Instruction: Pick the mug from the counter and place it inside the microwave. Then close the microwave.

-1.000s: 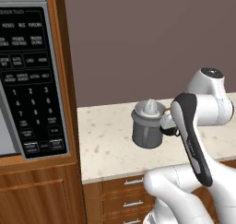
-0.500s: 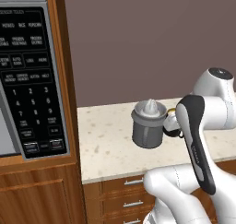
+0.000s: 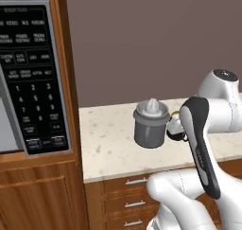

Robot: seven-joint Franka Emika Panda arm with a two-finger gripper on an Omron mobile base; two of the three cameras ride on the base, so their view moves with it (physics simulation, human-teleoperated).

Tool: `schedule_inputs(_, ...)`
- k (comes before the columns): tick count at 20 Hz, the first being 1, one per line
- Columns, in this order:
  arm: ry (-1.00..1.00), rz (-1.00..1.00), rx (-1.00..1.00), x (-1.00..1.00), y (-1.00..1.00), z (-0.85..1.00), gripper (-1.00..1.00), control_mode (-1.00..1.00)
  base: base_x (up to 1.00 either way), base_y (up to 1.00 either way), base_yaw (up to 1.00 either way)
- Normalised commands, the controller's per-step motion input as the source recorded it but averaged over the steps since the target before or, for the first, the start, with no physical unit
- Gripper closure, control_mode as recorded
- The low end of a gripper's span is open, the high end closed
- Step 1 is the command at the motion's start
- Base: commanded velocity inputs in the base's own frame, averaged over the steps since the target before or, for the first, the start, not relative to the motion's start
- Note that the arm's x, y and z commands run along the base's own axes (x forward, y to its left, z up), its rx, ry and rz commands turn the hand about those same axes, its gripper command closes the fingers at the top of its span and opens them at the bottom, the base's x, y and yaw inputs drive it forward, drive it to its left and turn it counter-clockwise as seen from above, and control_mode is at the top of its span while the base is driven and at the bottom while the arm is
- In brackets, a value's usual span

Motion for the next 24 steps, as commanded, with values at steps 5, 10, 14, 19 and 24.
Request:
schedule_inputs(5,0.0,0.0,0.0,0.0,0.0,0.0,1.0,1.0,-0.7,0.02,0.02)
schedule_inputs(10,0.0,0.0,0.0,0.0,0.0,0.0,1.0,1.0,-0.72,0.44,0.16)
schedule_inputs(14,0.0,0.0,0.0,0.0,0.0,0.0,1.0,1.0,-0.67,0.54,0.23)
schedule_inputs(19,0.0,0.0,0.0,0.0,0.0,0.0,1.0,1.0,-0.11,0.81,0.24)
schedule_inputs(24,0.0,0.0,0.0,0.0,0.0,0.0,1.0,1.0,0.0,0.81,0.15)
